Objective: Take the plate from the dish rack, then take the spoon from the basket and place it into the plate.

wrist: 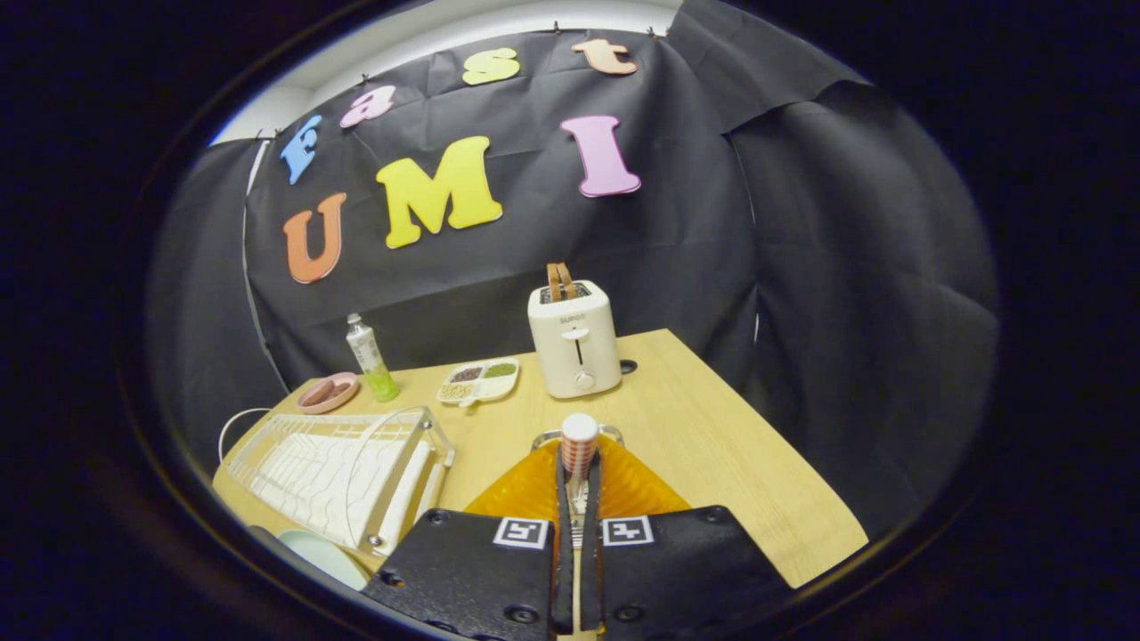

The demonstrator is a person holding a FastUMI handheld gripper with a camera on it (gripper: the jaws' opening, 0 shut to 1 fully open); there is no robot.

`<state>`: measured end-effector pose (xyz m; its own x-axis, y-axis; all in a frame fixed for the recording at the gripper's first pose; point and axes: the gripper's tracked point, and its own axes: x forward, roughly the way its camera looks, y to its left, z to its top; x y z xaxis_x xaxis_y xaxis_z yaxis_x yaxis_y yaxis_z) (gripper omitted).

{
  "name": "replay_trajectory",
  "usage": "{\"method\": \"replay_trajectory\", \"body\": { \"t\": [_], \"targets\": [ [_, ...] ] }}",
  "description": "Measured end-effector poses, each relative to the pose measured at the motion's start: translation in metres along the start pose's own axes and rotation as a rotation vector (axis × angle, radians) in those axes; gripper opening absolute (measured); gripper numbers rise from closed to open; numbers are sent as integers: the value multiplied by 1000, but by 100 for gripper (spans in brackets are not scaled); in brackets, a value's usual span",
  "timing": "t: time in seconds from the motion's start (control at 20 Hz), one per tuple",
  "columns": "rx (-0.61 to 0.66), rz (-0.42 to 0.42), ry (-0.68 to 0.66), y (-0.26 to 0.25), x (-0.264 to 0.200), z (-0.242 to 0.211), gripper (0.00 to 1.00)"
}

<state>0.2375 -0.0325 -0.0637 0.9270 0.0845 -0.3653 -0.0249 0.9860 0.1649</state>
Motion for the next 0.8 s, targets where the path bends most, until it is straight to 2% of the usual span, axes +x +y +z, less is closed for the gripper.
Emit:
{"method": "replay_trajectory", "body": {
  "t": [0.25,0.45,0.8],
  "targets": [
    [-15,-86,-77,-6,-23,38,8],
    [-19,-147,-193,-4,-72,77,8],
    [-56,-103,-216,67,-171,77,8]
  ]
}}
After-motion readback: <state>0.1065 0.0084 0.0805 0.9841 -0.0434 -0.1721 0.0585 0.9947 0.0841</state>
